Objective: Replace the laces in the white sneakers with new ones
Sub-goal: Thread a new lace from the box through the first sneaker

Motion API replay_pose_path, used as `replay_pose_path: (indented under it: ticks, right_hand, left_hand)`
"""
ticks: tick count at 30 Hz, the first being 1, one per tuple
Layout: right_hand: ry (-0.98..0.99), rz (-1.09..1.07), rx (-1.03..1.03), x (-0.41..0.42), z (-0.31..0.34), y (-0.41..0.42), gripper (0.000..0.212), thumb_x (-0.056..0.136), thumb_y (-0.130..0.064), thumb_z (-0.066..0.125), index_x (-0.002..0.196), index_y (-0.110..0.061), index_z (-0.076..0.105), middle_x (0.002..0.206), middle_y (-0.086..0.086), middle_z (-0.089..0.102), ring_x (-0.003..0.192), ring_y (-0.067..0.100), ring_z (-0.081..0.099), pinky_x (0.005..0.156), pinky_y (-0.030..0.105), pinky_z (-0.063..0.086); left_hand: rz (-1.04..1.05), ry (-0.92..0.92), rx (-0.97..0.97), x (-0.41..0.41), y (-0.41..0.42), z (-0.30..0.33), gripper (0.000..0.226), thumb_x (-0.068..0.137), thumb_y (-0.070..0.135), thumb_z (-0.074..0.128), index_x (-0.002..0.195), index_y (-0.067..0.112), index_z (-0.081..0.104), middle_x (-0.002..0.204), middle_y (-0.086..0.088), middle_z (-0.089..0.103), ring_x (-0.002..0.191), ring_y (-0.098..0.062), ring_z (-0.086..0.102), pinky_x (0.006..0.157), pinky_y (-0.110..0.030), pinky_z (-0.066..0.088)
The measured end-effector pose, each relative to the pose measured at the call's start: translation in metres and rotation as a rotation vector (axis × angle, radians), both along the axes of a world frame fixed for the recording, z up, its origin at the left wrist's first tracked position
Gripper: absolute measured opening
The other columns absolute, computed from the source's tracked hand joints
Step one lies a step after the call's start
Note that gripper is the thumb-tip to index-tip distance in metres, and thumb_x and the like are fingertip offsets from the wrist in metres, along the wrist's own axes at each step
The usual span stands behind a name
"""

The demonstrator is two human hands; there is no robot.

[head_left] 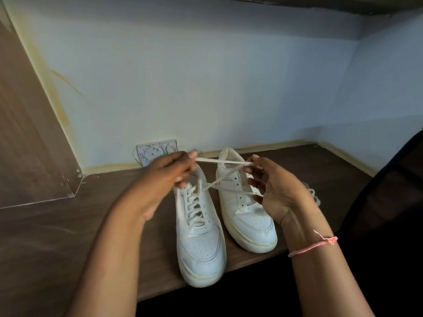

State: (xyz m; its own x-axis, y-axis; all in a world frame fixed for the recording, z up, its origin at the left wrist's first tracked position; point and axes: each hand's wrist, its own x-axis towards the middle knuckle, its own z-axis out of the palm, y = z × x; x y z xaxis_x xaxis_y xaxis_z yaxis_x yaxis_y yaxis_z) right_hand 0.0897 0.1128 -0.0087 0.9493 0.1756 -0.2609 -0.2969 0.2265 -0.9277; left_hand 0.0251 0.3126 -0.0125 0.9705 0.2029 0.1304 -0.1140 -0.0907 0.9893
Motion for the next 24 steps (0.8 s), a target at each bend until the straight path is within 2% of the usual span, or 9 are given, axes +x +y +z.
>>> replay_pose_path:
  ticks: [2,5,6,8,11,14,17,21,24]
  right_hand:
    - [-0.144,-0.079,-0.236,0.001,-0.004,0.001,0.015,0.090,-0.028,0.063,0.078,-0.019,0.069,0.077,-0.003,0.062,0.077,0.015,0.050,0.074,0.035,0.040]
    - [-0.555,-0.278,-1.221,0.003,-0.018,0.009,0.021,0.087,-0.038,0.063,0.105,-0.027,0.064,0.112,-0.003,0.054,0.110,0.023,0.038,0.093,0.043,0.031]
    - [-0.682,-0.297,-1.295,0.000,-0.018,0.015,0.029,0.087,-0.040,0.062,0.113,-0.029,0.061,0.124,-0.002,0.052,0.119,0.026,0.033,0.095,0.043,0.026]
    - [-0.821,-0.126,-1.099,-0.008,-0.014,0.033,0.033,0.090,-0.049,0.058,0.120,-0.035,0.060,0.131,-0.009,0.054,0.124,0.023,0.030,0.089,0.036,0.018]
    - [-0.896,0.113,-0.873,-0.017,-0.020,0.059,0.029,0.092,-0.053,0.055,0.115,-0.040,0.065,0.111,-0.018,0.067,0.120,0.012,0.040,0.087,0.031,0.016]
    - [-0.924,0.001,-0.815,-0.014,-0.025,0.064,0.018,0.091,-0.047,0.061,0.101,-0.036,0.071,0.084,-0.012,0.071,0.105,0.009,0.056,0.087,0.033,0.019]
    - [-0.911,-0.049,-0.809,-0.008,-0.027,0.058,0.011,0.088,-0.042,0.067,0.089,-0.033,0.073,0.072,-0.012,0.070,0.097,0.006,0.058,0.086,0.032,0.019]
    - [-0.997,-0.282,-0.959,0.000,-0.027,0.045,0.009,0.089,-0.035,0.067,0.081,-0.034,0.071,0.069,-0.013,0.066,0.095,0.010,0.047,0.084,0.031,0.015]
    - [-1.014,-0.332,-1.048,0.004,-0.029,0.037,0.009,0.091,-0.035,0.065,0.086,-0.031,0.071,0.074,-0.012,0.068,0.094,0.012,0.046,0.082,0.032,0.015]
  left_hand:
    - [0.076,-0.019,0.026,-0.004,0.020,0.001,0.028,0.085,0.043,0.060,0.074,0.019,0.070,0.068,-0.004,0.044,0.055,-0.007,0.037,0.060,-0.024,0.035]
    - [0.137,0.018,0.184,-0.006,0.029,-0.005,0.029,0.097,0.033,0.054,0.077,0.017,0.069,0.058,0.007,0.042,0.052,-0.002,0.036,0.052,-0.015,0.033]
    - [0.130,0.027,0.244,-0.004,0.025,-0.007,0.029,0.098,0.030,0.053,0.080,0.016,0.069,0.057,0.010,0.044,0.051,0.001,0.038,0.051,-0.012,0.034]
    - [0.081,0.036,0.303,0.002,0.014,-0.011,0.024,0.098,0.028,0.054,0.086,0.016,0.071,0.061,0.013,0.052,0.053,0.004,0.044,0.053,-0.010,0.036]
    - [0.065,0.030,0.289,0.012,0.003,-0.019,0.022,0.097,0.030,0.057,0.080,0.027,0.070,0.050,0.018,0.047,0.048,0.005,0.041,0.054,-0.016,0.035]
    - [0.111,0.030,0.258,0.016,0.004,-0.025,0.026,0.095,0.033,0.059,0.075,0.022,0.071,0.050,0.015,0.042,0.048,-0.001,0.037,0.057,-0.025,0.032]
    - [0.056,0.028,0.253,0.014,0.008,-0.024,0.023,0.095,0.032,0.060,0.078,0.026,0.075,0.061,0.005,0.054,0.055,-0.003,0.044,0.060,-0.022,0.038]
    - [0.007,0.026,0.282,0.008,0.022,-0.022,0.021,0.093,0.020,0.063,0.080,0.028,0.078,0.072,0.000,0.066,0.066,-0.006,0.052,0.066,-0.023,0.043]
    - [0.069,0.025,0.335,0.005,0.033,-0.024,0.022,0.090,0.020,0.067,0.080,0.036,0.077,0.076,0.003,0.072,0.078,-0.021,0.062,0.080,-0.035,0.050]
